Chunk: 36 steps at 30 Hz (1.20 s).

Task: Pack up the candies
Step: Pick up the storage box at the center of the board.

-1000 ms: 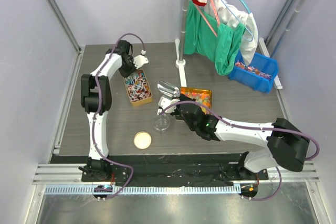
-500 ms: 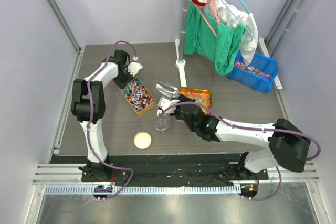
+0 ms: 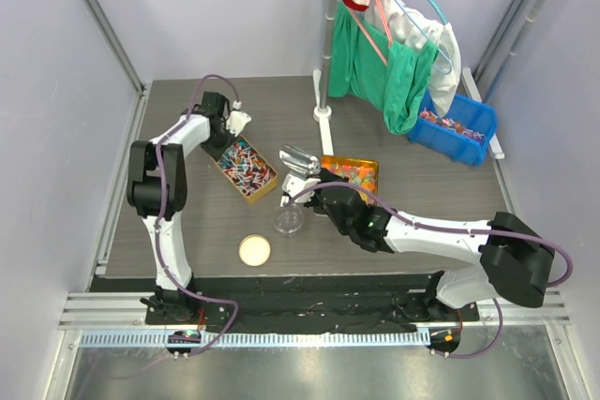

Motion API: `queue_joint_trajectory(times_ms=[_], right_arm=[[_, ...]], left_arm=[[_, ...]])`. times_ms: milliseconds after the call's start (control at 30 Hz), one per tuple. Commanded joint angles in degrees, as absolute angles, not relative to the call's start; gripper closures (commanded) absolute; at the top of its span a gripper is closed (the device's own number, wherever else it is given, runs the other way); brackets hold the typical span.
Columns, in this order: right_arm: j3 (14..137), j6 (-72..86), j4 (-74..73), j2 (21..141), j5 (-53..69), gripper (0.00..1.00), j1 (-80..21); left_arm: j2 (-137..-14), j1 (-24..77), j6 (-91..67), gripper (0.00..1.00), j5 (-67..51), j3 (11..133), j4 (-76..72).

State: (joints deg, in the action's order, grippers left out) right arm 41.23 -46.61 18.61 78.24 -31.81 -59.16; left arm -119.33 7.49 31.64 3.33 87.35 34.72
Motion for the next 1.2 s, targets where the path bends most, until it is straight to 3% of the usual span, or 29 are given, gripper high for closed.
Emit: queue_joint_trajectory(times_ms=[0, 433, 733, 967, 1167], right_arm=[[42.1, -46.1, 21.2, 77.3, -31.7, 0.99, -59.6], [69.8, -39.1, -14.5, 85.9, -25.4, 0.99, -59.7], [85.2, -45.5, -25.5, 98.1, -33.5, 0.99, -59.7], [93.4, -41.0, -31.1, 96.2, -29.3, 0.99, -57.2], [102.8, -33.5, -40.2, 92.9, -18.6, 0.99, -51.9]], left_arm=[[-122.0, 6.9, 30.8, 1.00, 0.5, 85.4, 35.4], [-111.3, 6.8, 22.7, 1.00, -10.7, 86.7, 38.0], [-107.2, 6.7, 19.6, 1.00, -20.2, 86.7, 39.2], [-112.0, 5.4, 19.1, 1.00, -27.7, 89.6, 44.4], [-116.5, 1.8, 14.9, 1.00, -35.4, 94.7, 50.0]])
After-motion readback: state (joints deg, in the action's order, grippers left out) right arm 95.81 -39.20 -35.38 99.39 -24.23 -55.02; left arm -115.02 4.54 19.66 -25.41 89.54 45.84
